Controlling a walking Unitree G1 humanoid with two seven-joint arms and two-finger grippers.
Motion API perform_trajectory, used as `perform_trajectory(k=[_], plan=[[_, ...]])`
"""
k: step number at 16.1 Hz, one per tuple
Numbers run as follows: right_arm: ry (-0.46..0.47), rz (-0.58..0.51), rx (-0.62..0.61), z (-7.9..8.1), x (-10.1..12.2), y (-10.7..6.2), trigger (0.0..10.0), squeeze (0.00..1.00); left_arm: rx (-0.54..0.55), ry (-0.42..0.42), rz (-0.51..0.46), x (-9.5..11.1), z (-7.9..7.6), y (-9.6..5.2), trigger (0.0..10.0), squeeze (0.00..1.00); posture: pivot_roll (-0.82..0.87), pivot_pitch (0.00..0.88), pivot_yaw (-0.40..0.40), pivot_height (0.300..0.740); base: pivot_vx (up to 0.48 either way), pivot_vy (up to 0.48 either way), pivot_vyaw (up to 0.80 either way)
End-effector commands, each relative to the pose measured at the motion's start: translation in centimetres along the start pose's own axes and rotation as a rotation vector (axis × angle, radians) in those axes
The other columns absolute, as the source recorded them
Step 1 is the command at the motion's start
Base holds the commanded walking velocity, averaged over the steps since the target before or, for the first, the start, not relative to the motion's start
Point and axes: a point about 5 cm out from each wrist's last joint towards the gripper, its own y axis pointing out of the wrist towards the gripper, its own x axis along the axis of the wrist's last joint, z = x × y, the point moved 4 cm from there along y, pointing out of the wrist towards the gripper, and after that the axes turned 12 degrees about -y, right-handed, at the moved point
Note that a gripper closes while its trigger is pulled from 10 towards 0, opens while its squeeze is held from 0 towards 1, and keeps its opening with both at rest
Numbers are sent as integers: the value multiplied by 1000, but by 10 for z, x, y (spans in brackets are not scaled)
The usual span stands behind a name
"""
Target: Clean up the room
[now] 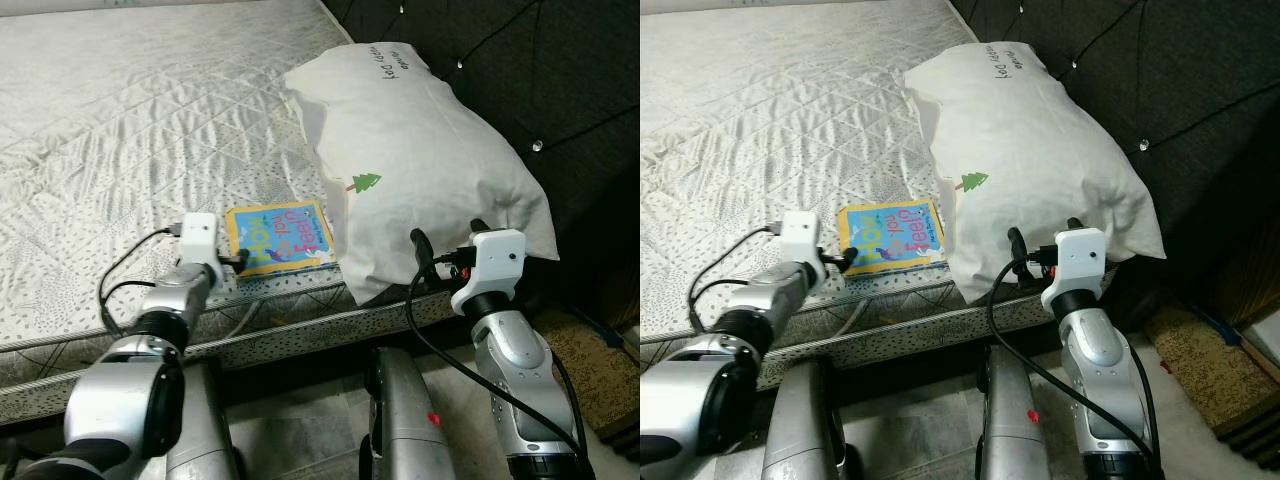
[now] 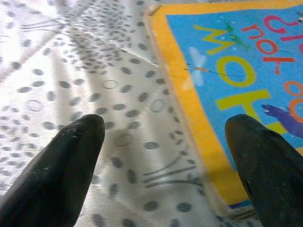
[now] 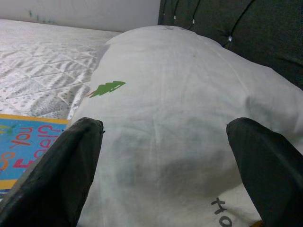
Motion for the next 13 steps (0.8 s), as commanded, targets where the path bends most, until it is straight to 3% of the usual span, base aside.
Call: perform_trajectory(k=[1,3,6,8,10,12,13], plan=[[-9,-14,7,0,2,2,10000,0,16,26,-20,6,2,0,10000,1000,-158,8,-8,506,0,0,0],[-5,-17,6,0,3,4,10000,0,42,53,-92,15,4,-2,10000,1000,-147,1,-6,506,0,0,0],[18,-18,-6,2,2,7,10000,0,132,-14,-297,36,14,-13,10000,1000,-127,0,-3,506,0,0,0],[41,-18,0,9,1,11,10000,0,140,77,-495,47,10,-38,10000,1000,-86,0,1,506,0,0,0],[68,-16,27,21,0,13,10000,0,151,65,-604,42,9,-71,10000,1000,-45,9,2,506,0,0,0],[50,-22,39,28,2,14,10000,0,198,80,-623,35,13,-83,10000,1000,-28,16,12,506,0,0,0],[51,-30,52,32,4,15,10000,0,247,101,-616,26,14,-90,10000,945,-30,24,14,506,0,0,0]])
